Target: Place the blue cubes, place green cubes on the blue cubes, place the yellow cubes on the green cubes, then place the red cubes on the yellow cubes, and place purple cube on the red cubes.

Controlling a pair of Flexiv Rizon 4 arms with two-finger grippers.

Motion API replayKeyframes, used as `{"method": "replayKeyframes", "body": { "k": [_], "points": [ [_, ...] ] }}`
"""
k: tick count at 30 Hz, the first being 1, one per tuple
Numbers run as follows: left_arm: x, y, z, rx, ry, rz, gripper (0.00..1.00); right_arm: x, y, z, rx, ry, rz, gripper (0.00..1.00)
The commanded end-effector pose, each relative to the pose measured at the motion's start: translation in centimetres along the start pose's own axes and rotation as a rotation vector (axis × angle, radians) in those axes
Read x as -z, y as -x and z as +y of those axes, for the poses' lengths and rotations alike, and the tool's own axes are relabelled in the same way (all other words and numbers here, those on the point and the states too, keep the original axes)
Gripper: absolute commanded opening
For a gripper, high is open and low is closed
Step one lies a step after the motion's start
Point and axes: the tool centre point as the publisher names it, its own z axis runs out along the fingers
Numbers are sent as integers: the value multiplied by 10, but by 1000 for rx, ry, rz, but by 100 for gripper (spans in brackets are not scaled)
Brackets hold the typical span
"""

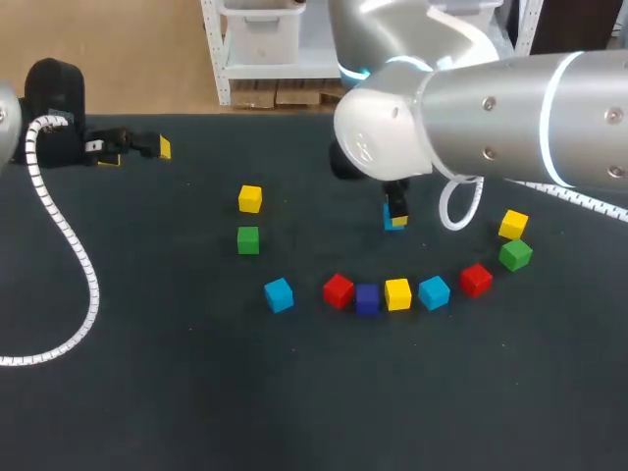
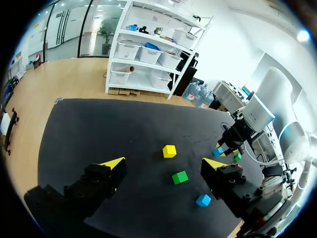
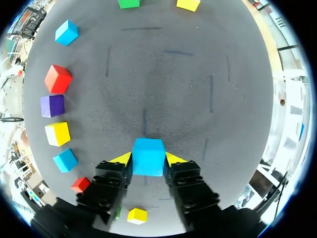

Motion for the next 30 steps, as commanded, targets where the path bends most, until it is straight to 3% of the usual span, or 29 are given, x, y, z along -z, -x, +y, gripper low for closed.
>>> {"method": "replayKeyframes", "body": {
  "k": [1,13,14,15,16,17,30],
  "points": [
    [1,-2,3,-3,-15,-8,100,-2,-1,1,-3,-7,-3,97],
    [1,-2,3,-3,-15,-8,100,4,-7,-5,-62,10,-32,100],
    [1,-2,3,-3,-15,-8,100,4,-7,-6,-65,9,-30,94],
    [1,-2,3,-3,-15,-8,100,4,-8,-6,-67,8,-28,76],
    [1,-2,3,-3,-15,-8,100,4,-8,-6,-68,9,-27,48],
    [1,-2,3,-3,-15,-8,100,3,-9,-5,-68,11,-26,43],
    [1,-2,3,-3,-15,-8,100,0,-6,0,-11,-46,9,31]
  ]
}}
